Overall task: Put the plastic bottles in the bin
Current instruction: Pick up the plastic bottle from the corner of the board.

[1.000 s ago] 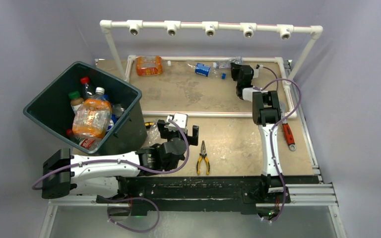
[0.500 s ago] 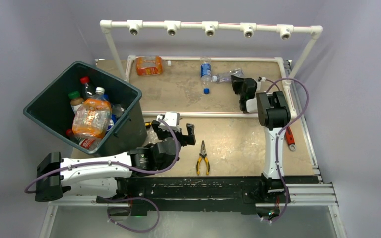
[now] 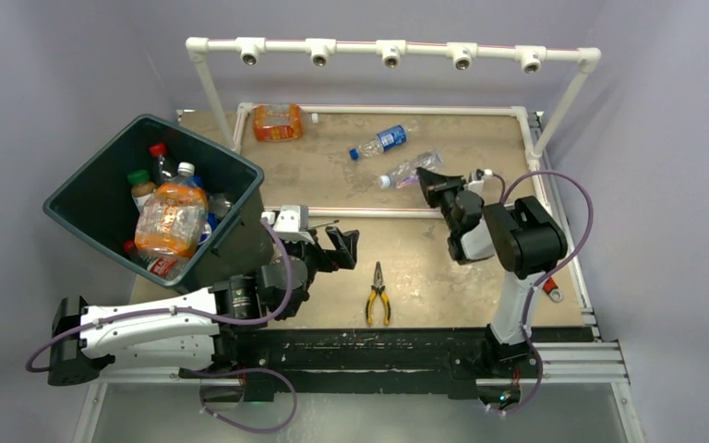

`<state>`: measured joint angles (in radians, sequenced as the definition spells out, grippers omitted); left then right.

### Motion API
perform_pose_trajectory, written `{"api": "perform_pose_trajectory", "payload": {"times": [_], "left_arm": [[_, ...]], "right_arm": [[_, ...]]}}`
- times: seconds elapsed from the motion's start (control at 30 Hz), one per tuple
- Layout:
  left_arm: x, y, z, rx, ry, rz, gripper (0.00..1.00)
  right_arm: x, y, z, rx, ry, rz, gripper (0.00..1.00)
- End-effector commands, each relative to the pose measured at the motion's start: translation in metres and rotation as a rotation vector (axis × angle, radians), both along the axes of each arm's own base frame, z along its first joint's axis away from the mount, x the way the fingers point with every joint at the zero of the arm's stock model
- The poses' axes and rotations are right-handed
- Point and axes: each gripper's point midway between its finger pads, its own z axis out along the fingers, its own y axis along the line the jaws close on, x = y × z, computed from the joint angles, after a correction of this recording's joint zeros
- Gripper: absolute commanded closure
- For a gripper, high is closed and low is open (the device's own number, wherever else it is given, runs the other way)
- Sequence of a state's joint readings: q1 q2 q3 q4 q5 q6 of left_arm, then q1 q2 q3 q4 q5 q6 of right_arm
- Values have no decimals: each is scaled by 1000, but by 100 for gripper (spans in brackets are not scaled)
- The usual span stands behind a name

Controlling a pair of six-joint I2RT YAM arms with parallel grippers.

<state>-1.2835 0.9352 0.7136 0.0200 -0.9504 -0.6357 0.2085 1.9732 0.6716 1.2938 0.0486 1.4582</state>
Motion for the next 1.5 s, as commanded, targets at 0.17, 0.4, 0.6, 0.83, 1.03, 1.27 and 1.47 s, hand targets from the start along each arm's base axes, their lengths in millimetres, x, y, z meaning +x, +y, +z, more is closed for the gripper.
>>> {"api": "perform_pose_trajectory", "payload": {"times": [0.17,0.4,0.6,0.83,1.03,1.27,1.47], "left_arm": [[-10,-5,65,-320,-124,-96,1],[-12,-25,76,-296,-121,-157,1],[-17,-39,89,-265,-151,-230,1],[-50,-68,110,-95,-287,-528,1],[-96,-100,113,35,-355,-867,1],[-103,-104,88,110,-275,-926,1],[-108,-110,69,105,-240,-962,1]], "right_arm": [[-112,63,59,-120,-242,197,100],[-163,60,94,-181,-331,249,100],[-200,56,120,-400,-411,311,100],[-259,57,146,-668,-585,471,100],[-308,73,180,-722,-792,664,100],[-335,74,215,-706,-930,706,100],[-352,76,236,-621,-1008,737,100]]}}
